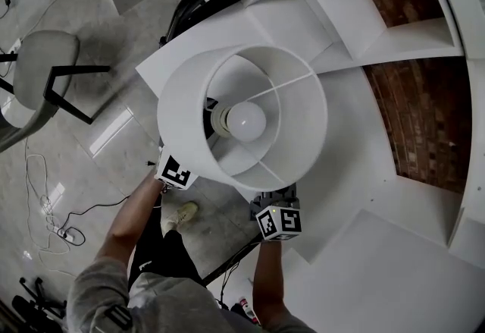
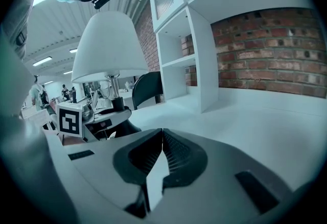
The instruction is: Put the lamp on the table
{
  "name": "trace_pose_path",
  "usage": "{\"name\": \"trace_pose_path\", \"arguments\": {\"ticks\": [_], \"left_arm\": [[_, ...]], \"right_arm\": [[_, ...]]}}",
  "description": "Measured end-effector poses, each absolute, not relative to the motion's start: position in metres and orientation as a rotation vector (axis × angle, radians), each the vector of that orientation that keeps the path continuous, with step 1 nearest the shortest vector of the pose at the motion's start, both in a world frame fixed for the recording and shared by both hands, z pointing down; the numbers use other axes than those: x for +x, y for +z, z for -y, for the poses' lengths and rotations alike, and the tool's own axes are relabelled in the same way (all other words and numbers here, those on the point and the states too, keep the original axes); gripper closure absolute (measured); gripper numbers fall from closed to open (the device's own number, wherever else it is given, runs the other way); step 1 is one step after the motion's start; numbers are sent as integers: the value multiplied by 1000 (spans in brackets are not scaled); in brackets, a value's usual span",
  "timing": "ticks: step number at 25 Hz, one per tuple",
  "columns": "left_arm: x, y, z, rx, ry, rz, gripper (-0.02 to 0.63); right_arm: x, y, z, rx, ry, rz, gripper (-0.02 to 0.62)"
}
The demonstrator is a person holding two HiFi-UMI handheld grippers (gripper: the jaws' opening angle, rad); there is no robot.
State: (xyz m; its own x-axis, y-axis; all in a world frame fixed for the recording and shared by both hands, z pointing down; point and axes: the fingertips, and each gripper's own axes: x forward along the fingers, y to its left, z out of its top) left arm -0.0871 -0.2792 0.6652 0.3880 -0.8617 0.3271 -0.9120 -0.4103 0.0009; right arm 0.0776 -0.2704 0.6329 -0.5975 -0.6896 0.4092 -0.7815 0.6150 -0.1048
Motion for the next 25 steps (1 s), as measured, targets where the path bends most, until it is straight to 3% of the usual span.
{"name": "trace_pose_path", "arguments": {"ticks": [25], "left_arm": [[-82,669,272,2481,391,1607,453]], "right_arm": [[89,638,245,1194,368,2491,572]]}}
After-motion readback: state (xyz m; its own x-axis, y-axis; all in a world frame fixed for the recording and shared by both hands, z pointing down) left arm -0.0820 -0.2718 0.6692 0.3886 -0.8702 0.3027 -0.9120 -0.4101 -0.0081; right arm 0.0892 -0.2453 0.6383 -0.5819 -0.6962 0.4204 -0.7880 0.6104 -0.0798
